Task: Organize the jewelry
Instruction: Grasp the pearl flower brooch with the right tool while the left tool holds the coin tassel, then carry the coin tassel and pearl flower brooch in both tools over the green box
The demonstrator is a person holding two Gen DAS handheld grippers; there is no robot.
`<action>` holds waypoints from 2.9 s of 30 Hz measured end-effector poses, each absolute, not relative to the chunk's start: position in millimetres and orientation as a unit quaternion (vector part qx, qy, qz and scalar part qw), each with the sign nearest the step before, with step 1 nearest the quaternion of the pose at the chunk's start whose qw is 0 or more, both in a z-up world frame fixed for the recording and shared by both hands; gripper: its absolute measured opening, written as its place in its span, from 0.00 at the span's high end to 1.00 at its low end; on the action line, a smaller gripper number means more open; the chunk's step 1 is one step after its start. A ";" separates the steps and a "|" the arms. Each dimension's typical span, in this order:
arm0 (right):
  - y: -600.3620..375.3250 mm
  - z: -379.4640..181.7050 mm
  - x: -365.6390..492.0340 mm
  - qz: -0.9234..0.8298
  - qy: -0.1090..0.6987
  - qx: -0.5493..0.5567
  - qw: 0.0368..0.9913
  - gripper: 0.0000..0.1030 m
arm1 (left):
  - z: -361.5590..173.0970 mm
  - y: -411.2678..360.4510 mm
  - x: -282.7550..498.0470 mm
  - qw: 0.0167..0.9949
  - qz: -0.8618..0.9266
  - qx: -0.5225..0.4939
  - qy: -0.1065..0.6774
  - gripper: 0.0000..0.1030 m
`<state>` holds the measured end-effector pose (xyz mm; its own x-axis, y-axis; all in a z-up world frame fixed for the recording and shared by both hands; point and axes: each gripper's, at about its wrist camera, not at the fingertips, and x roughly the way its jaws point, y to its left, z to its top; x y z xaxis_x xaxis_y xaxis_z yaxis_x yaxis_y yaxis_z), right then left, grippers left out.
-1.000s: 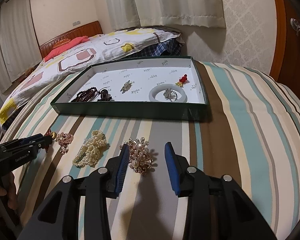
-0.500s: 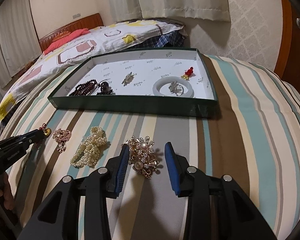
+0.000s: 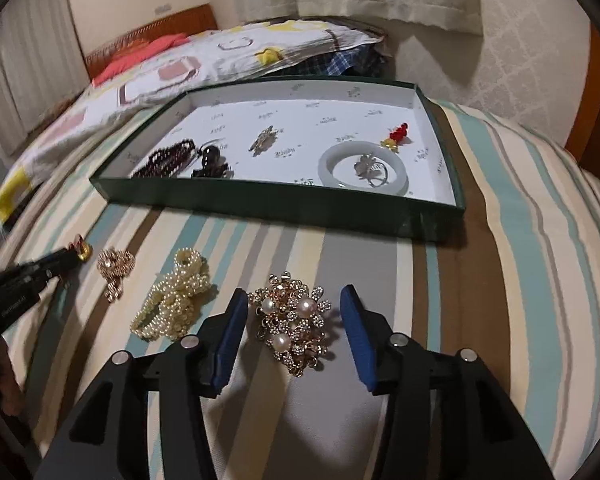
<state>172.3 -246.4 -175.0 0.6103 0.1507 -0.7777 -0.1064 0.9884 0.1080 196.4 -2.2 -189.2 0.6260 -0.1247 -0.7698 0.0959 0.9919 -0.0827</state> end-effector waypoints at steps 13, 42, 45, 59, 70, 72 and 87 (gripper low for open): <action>-247.2 -170.6 155.4 0.072 0.414 0.030 0.907 0.77 | -189.5 0.3 196.8 0.902 -0.060 -0.017 0.426 0.90; -252.4 -122.8 147.6 0.072 0.346 0.048 0.934 0.78 | -124.7 -15.0 183.8 0.933 -0.084 -0.028 0.349 0.90; -252.2 -110.8 154.4 0.073 0.331 0.045 0.940 0.78 | -112.2 -19.7 189.3 0.937 -0.090 -0.031 0.335 0.90; -258.9 -70.6 215.5 0.065 0.263 0.036 0.962 0.78 | -80.0 -52.3 254.1 0.952 -0.108 -0.027 0.285 0.90; -265.9 -109.5 284.8 0.054 0.294 0.048 0.953 0.78 | -123.5 -67.1 338.0 0.937 -0.105 -0.029 0.333 0.90; -266.0 -123.0 296.3 0.055 0.314 0.051 0.946 0.78 | -134.4 -70.1 350.8 0.930 -0.106 -0.030 0.350 0.90; -261.0 -163.5 328.0 0.046 0.401 0.042 0.914 0.77 | -177.1 -79.7 389.5 0.898 -0.097 -0.021 0.430 0.89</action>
<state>328.0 -261.0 -163.5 0.6748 0.1182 -0.7284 -0.0515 0.9922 0.1133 389.5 -79.7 -177.1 0.6121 -0.1916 -0.7672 0.1556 0.9804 -0.1208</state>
